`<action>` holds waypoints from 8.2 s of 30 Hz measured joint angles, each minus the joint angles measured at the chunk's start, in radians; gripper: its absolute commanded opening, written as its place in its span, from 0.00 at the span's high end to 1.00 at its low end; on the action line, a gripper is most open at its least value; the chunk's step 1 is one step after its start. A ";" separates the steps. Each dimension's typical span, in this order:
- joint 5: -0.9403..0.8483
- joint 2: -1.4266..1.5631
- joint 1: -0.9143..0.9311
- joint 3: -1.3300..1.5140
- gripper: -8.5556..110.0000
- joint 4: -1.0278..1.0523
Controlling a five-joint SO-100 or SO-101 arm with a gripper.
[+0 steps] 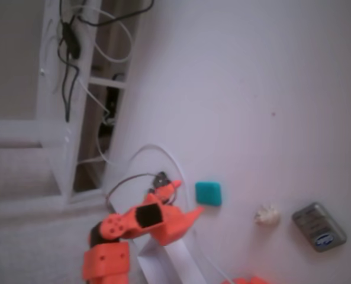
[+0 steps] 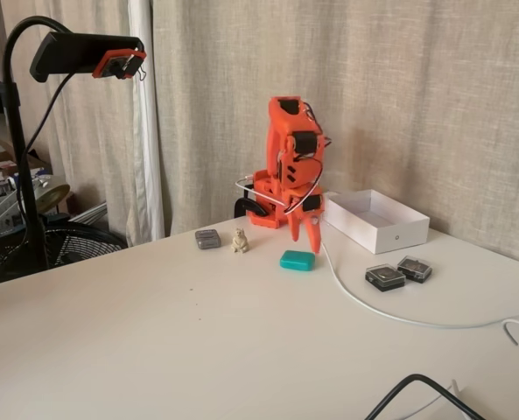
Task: Grasp the green cube and put it in the bin.
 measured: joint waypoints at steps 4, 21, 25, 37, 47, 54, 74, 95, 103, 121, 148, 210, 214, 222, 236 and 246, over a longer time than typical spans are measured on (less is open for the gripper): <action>-0.002 0.000 0.008 0.028 0.66 -0.048; 0.006 -0.089 0.094 0.032 0.64 -0.186; -0.025 -0.021 0.103 0.087 0.64 -0.133; -0.009 0.152 0.135 0.052 0.63 0.084; 0.000 0.127 0.120 0.109 0.64 -0.081; -0.006 0.109 0.123 0.178 0.64 -0.161; -0.037 0.018 0.118 0.213 0.68 -0.255; -0.075 -0.002 0.098 0.218 0.95 -0.291; -0.075 -0.002 0.100 0.218 1.00 -0.316; -0.025 0.069 -0.025 0.144 1.00 -0.446; 0.110 -0.018 0.043 0.138 0.69 -0.680; -0.238 -0.341 0.031 -0.064 1.00 -0.537; -0.238 -0.341 0.038 -0.067 1.00 -0.546; -0.236 -0.348 0.066 -0.104 1.00 -0.548; -0.025 -0.023 -0.132 -0.087 1.00 -0.744; 0.026 0.440 -0.439 0.235 1.00 -1.015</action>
